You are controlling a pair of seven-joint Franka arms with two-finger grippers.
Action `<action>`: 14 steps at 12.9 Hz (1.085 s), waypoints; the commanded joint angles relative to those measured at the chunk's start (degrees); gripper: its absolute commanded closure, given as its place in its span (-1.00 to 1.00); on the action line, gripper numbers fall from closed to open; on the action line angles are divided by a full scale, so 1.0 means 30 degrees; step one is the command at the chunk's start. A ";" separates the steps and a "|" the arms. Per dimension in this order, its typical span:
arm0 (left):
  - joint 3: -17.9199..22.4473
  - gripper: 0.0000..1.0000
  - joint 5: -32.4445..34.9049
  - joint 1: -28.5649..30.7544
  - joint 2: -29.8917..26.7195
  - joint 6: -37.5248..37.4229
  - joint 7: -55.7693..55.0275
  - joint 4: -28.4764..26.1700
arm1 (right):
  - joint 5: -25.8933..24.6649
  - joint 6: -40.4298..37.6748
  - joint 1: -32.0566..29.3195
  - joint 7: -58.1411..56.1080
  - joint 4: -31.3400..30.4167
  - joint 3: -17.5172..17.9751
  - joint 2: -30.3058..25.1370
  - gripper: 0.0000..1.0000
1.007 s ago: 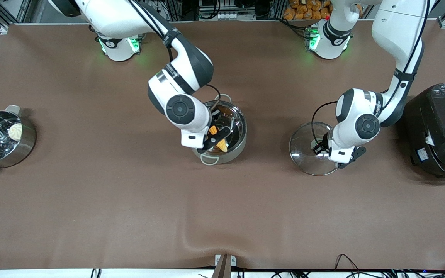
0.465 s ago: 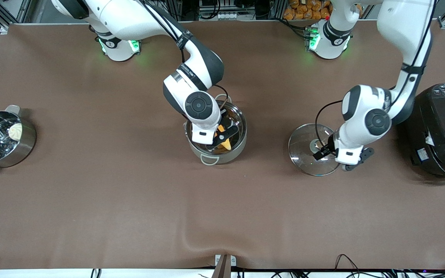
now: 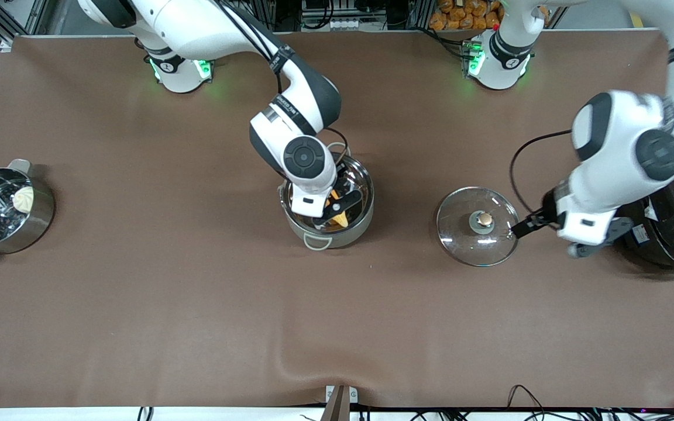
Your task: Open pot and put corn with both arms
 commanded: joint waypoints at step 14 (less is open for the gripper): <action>0.0003 -1.00 0.0188 -0.0419 -0.3455 -0.5913 0.6339 0.3348 | -0.1868 -0.3289 -1.1179 -0.3419 -0.5071 -0.0706 -0.9974 -1.00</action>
